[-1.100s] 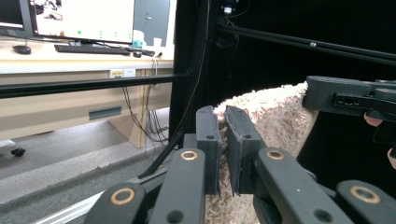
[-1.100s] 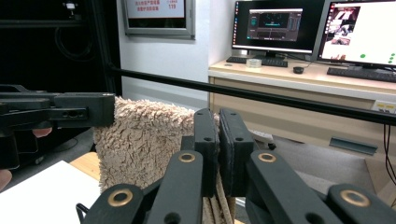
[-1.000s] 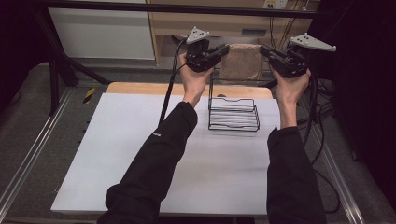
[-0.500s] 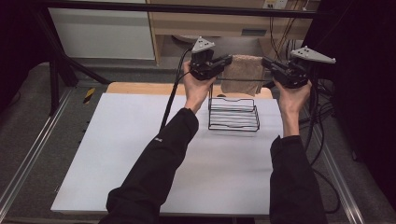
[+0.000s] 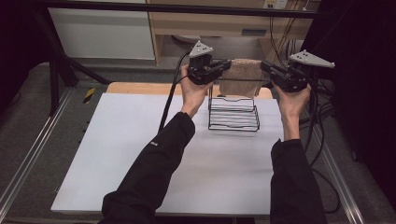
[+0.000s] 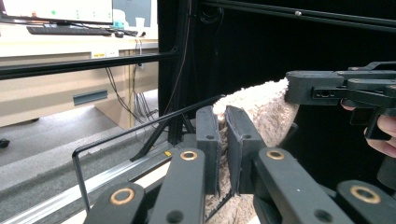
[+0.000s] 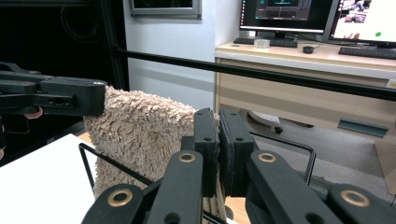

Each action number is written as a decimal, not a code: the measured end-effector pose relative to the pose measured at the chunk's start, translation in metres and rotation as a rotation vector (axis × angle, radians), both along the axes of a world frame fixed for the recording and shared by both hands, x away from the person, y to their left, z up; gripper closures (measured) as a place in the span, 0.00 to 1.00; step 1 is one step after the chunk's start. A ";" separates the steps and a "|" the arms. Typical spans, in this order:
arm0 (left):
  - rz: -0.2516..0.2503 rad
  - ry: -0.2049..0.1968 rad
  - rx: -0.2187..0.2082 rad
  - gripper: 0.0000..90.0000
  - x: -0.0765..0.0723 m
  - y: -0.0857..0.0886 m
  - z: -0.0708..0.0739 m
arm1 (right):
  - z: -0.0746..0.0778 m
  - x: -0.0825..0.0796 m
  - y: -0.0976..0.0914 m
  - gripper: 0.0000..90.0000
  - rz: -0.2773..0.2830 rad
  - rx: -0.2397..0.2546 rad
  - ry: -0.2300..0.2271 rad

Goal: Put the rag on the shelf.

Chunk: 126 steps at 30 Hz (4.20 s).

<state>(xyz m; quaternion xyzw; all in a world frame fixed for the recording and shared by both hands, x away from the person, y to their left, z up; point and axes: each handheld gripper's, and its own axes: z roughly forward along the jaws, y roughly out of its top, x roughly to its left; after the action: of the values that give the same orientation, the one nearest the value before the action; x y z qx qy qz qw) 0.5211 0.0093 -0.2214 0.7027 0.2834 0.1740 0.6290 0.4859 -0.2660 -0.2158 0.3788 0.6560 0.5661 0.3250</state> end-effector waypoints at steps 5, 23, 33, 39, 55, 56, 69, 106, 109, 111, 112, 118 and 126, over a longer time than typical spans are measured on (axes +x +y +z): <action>-0.011 0.008 0.000 0.93 -0.002 0.000 -0.001 | 0.003 -0.004 0.001 0.96 0.001 -0.012 -0.012; -0.044 0.040 0.049 0.92 -0.013 -0.003 -0.012 | -0.010 -0.028 -0.003 0.96 0.023 -0.051 0.019; -0.054 0.064 0.084 0.88 -0.022 -0.002 -0.015 | -0.025 -0.034 -0.006 0.96 0.036 -0.057 0.047; -0.031 0.083 0.092 0.82 -0.025 0.003 -0.002 | -0.028 -0.034 -0.006 0.96 0.043 -0.054 0.046; -0.032 0.147 0.084 0.96 -0.017 -0.006 0.007 | -0.032 -0.035 -0.006 0.96 0.051 -0.063 0.049; -0.040 0.149 0.092 0.97 -0.018 -0.006 0.005 | -0.032 -0.035 -0.007 0.96 0.052 -0.065 0.051; -0.054 0.163 0.181 0.99 -0.025 -0.011 -0.016 | -0.037 -0.035 -0.007 0.93 0.068 -0.063 0.078; -0.027 0.156 0.243 0.98 -0.019 -0.016 -0.038 | -0.056 -0.023 -0.011 0.99 0.045 -0.034 0.175; -0.026 0.152 0.245 0.96 -0.022 -0.014 -0.035 | -0.052 -0.028 -0.011 0.97 0.056 -0.035 0.163; -0.026 0.147 0.244 0.95 -0.023 -0.013 -0.033 | -0.047 -0.032 -0.011 0.96 0.063 -0.036 0.153; -0.025 0.147 0.242 0.95 -0.024 -0.012 -0.032 | -0.046 -0.033 -0.011 0.96 0.064 -0.035 0.151; -0.022 0.137 0.245 0.89 -0.028 -0.007 -0.028 | -0.037 -0.038 -0.011 0.92 0.073 -0.031 0.147; -0.006 0.131 0.242 0.78 -0.031 0.004 -0.024 | -0.031 -0.041 -0.009 0.84 0.079 -0.028 0.141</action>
<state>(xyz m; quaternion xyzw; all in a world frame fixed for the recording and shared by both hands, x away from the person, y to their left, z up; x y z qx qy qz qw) 0.4902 0.0131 -0.2457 0.7842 0.2984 0.1588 0.5204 0.4453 -0.2755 -0.2468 0.3872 0.6995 0.5412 0.2606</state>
